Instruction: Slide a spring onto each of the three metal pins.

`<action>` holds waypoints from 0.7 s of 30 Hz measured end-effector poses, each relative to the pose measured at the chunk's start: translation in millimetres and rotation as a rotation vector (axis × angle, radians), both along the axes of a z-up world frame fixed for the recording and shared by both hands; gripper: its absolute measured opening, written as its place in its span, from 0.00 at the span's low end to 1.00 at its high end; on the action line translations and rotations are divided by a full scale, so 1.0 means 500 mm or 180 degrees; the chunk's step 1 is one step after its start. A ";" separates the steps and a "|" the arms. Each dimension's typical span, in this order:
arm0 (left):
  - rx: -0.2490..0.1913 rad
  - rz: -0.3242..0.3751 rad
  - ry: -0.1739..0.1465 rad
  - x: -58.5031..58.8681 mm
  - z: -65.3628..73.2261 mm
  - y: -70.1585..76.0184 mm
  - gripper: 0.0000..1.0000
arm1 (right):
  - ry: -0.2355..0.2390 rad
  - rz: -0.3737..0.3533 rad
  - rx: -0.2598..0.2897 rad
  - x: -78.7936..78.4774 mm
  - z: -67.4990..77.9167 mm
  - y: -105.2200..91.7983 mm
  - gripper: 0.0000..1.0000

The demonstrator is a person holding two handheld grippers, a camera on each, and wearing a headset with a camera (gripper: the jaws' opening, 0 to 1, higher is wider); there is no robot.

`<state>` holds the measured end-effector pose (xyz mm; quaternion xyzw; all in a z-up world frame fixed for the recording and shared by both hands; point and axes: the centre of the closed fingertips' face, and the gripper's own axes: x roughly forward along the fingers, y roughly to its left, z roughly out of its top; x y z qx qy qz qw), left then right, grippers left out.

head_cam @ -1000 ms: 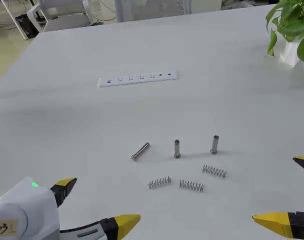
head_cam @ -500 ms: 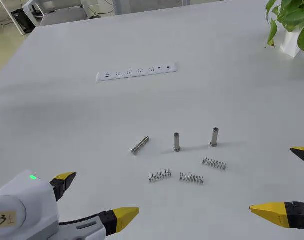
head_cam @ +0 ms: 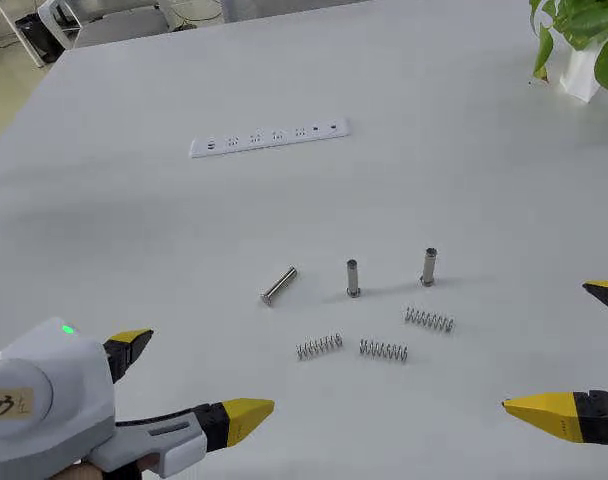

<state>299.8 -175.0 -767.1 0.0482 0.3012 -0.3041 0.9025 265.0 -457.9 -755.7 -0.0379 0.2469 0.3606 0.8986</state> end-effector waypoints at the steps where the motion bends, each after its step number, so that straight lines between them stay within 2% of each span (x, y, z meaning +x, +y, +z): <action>1: 0.0011 -0.0005 0.0006 0.005 -0.001 0.002 0.99 | 0.0001 0.0002 0.0001 0.000 0.000 0.000 0.99; 4: 0.0035 -0.0058 0.0076 0.014 -0.005 0.002 0.99 | 0.0003 0.0008 0.0003 -0.001 0.000 0.004 0.99; 6: 0.0100 -0.0144 0.0077 0.019 -0.006 0.001 0.96 | 0.0014 0.0014 0.0004 -0.002 -0.002 0.007 0.99; 10: 0.0095 -0.0228 0.0116 0.029 -0.006 -0.004 0.94 | 0.0011 0.0040 -0.0025 -0.006 -0.006 0.013 0.99; 15: 0.0244 -0.0390 0.0149 0.045 -0.010 -0.006 0.92 | 0.0026 0.0058 -0.0023 -0.013 -0.011 0.018 0.98; 21: 0.0445 -0.0663 0.0187 0.060 -0.018 -0.027 0.91 | 0.0060 0.0064 -0.0021 -0.016 -0.017 0.019 0.98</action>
